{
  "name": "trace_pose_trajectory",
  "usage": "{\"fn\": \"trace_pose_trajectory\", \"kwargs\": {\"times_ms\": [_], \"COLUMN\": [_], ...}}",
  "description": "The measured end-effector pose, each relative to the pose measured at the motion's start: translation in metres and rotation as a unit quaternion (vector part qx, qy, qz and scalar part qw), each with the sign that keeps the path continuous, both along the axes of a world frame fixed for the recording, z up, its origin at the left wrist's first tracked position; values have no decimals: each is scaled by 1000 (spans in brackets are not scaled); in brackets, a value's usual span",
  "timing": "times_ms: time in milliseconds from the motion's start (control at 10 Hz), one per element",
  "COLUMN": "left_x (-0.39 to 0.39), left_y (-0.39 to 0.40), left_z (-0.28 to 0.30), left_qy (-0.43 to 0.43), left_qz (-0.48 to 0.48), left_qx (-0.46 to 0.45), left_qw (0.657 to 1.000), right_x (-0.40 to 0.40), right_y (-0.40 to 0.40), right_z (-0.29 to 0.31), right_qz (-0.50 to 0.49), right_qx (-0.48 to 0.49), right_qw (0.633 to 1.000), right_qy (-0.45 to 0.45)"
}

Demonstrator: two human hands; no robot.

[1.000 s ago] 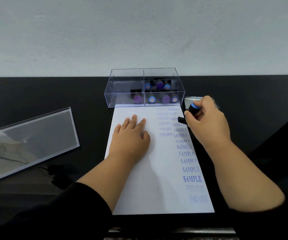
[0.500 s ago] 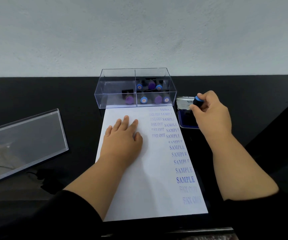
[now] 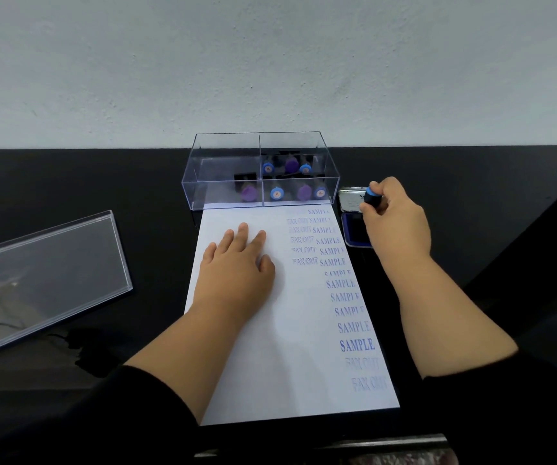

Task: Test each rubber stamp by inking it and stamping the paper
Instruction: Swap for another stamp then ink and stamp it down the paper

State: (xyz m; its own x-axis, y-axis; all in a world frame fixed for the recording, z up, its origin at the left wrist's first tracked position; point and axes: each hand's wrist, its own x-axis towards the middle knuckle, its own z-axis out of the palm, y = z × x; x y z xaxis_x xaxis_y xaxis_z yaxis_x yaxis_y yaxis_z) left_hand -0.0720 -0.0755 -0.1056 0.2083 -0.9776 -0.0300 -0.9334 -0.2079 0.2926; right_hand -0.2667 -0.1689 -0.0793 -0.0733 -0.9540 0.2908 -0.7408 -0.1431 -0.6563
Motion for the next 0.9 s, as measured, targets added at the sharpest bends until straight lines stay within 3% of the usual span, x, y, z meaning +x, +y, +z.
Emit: {"fn": "trace_pose_trajectory", "kwargs": {"times_ms": [700,900], "left_x": [-1,-2], "left_y": [1,2], "left_z": [0,2], "left_qy": [9,11], "left_qz": [6,6], "left_qx": [-5,-4], "left_qw": [1000,1000], "right_x": [-2,-4], "right_y": [8,11], "right_z": [12,15], "right_qz": [31,40], "right_qx": [6,6], "right_qw": [991,991], "right_qy": [127,126]}}
